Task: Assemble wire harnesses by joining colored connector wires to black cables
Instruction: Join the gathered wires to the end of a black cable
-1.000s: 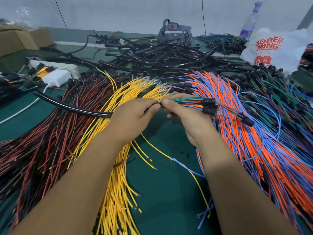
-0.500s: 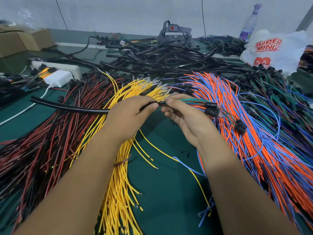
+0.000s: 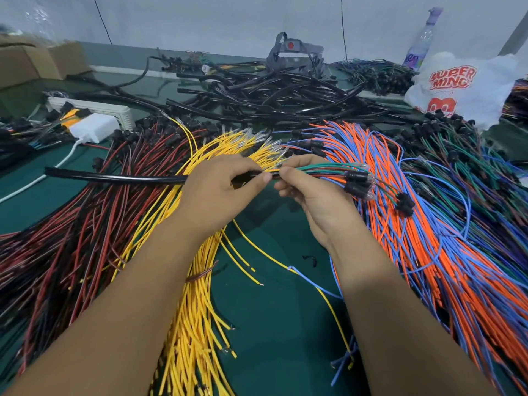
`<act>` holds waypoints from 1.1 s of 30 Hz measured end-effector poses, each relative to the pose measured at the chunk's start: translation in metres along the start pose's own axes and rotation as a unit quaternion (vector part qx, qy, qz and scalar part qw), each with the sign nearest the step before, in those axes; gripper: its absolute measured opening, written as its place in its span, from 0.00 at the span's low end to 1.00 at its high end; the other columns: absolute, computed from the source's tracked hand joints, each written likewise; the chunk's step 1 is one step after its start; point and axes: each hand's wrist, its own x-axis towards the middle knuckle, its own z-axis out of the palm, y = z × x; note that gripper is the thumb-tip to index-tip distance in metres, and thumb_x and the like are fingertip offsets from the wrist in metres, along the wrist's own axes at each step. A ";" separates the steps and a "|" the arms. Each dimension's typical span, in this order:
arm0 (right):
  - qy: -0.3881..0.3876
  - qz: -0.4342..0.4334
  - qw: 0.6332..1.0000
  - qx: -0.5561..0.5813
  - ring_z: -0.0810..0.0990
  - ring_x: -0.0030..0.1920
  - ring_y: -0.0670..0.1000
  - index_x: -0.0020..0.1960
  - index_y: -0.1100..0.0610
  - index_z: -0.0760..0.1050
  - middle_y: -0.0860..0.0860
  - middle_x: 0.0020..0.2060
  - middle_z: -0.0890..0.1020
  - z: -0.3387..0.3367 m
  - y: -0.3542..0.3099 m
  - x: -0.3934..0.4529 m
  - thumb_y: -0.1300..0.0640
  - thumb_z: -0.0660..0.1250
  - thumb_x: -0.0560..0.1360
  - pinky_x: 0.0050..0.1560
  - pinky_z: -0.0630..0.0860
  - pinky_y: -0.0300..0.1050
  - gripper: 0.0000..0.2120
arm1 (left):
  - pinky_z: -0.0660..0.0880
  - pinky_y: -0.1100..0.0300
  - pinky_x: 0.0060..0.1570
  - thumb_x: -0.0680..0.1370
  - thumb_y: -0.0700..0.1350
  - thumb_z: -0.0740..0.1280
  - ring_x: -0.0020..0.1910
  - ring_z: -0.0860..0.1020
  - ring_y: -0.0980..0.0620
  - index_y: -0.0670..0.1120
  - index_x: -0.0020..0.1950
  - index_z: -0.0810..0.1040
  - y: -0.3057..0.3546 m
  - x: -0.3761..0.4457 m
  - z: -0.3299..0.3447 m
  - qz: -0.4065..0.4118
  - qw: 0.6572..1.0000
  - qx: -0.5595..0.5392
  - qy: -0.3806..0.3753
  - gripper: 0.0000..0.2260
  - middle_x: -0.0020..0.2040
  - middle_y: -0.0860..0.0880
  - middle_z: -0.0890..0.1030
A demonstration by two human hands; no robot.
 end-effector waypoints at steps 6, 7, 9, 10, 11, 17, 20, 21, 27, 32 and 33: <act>0.010 -0.029 0.992 -0.123 0.79 0.31 0.45 0.37 0.51 0.79 0.47 0.29 0.80 -0.004 0.003 0.001 0.62 0.71 0.73 0.34 0.74 0.36 0.09 | 0.64 0.52 0.47 0.81 0.53 0.58 0.47 0.70 0.52 0.50 0.54 0.78 -0.001 0.002 0.004 0.043 0.992 0.092 -0.069 0.11 0.43 0.54 0.75; 0.014 -0.029 0.989 -0.145 0.78 0.32 0.45 0.36 0.50 0.79 0.46 0.30 0.80 -0.002 0.004 0.001 0.59 0.72 0.72 0.35 0.74 0.37 0.07 | 0.65 0.53 0.45 0.81 0.51 0.58 0.46 0.71 0.52 0.50 0.53 0.77 -0.001 0.002 0.005 0.044 0.992 0.088 -0.075 0.10 0.42 0.54 0.75; 0.034 0.005 0.985 -0.170 0.77 0.33 0.46 0.36 0.48 0.80 0.47 0.32 0.80 0.001 0.006 0.000 0.53 0.73 0.71 0.40 0.74 0.43 0.06 | 0.63 0.55 0.37 0.82 0.51 0.56 0.41 0.71 0.54 0.51 0.49 0.75 -0.002 0.002 0.005 0.025 0.993 0.083 -0.085 0.10 0.38 0.55 0.73; 0.045 0.029 0.985 -0.165 0.77 0.34 0.48 0.35 0.48 0.81 0.48 0.32 0.80 0.002 0.007 0.000 0.51 0.74 0.71 0.41 0.74 0.45 0.06 | 0.61 0.56 0.34 0.81 0.53 0.55 0.37 0.70 0.55 0.52 0.46 0.73 -0.003 0.002 0.006 0.007 0.993 0.087 -0.085 0.10 0.35 0.55 0.72; 0.050 0.048 0.987 -0.142 0.76 0.33 0.48 0.35 0.48 0.81 0.49 0.32 0.80 0.003 0.006 0.001 0.52 0.73 0.72 0.40 0.73 0.45 0.07 | 0.60 0.57 0.31 0.81 0.54 0.54 0.35 0.70 0.56 0.54 0.43 0.70 -0.004 0.002 0.006 -0.009 0.992 0.093 -0.083 0.11 0.33 0.54 0.71; 0.073 0.098 0.979 0.162 0.78 0.28 0.45 0.49 0.57 0.78 0.49 0.32 0.80 0.001 -0.001 0.008 0.56 0.70 0.74 0.29 0.73 0.35 0.07 | 0.59 0.58 0.29 0.81 0.59 0.52 0.36 0.72 0.58 0.53 0.41 0.70 -0.011 0.007 0.009 -0.069 0.991 0.092 -0.062 0.15 0.33 0.54 0.74; 0.101 0.088 0.970 0.205 0.79 0.30 0.47 0.47 0.58 0.78 0.51 0.36 0.81 -0.002 0.001 0.009 0.59 0.70 0.74 0.31 0.75 0.36 0.03 | 0.58 0.59 0.29 0.80 0.59 0.52 0.37 0.72 0.61 0.53 0.42 0.72 -0.013 0.007 0.010 -0.079 0.991 0.084 -0.065 0.16 0.37 0.62 0.75; 0.108 0.079 0.969 0.207 0.80 0.30 0.47 0.45 0.57 0.77 0.51 0.36 0.81 -0.001 0.002 0.009 0.61 0.69 0.75 0.31 0.75 0.36 0.01 | 0.58 0.59 0.29 0.80 0.59 0.52 0.36 0.72 0.61 0.53 0.42 0.72 -0.013 0.007 0.010 -0.081 0.991 0.081 -0.063 0.16 0.37 0.63 0.75; 0.031 0.023 0.989 0.144 0.79 0.32 0.47 0.47 0.59 0.79 0.53 0.35 0.82 -0.004 0.002 0.009 0.71 0.62 0.77 0.36 0.76 0.37 0.10 | 0.59 0.60 0.29 0.81 0.57 0.53 0.35 0.69 0.57 0.57 0.53 0.71 -0.005 0.007 0.011 -0.004 0.990 0.127 -0.067 0.09 0.34 0.58 0.72; 0.011 0.035 0.996 0.077 0.77 0.32 0.46 0.50 0.58 0.79 0.51 0.34 0.81 0.003 0.000 0.004 0.68 0.66 0.76 0.35 0.76 0.37 0.08 | 0.74 0.49 0.36 0.81 0.52 0.60 0.36 0.76 0.50 0.56 0.50 0.75 -0.004 0.008 0.011 -0.025 0.998 0.017 -0.050 0.05 0.35 0.52 0.77; 0.026 0.044 0.996 0.078 0.77 0.31 0.46 0.51 0.58 0.78 0.51 0.34 0.80 0.005 0.000 0.004 0.66 0.68 0.75 0.33 0.76 0.37 0.07 | 0.74 0.47 0.37 0.80 0.51 0.62 0.37 0.76 0.49 0.56 0.49 0.77 -0.006 0.009 0.011 -0.028 0.999 0.010 -0.042 0.05 0.35 0.52 0.78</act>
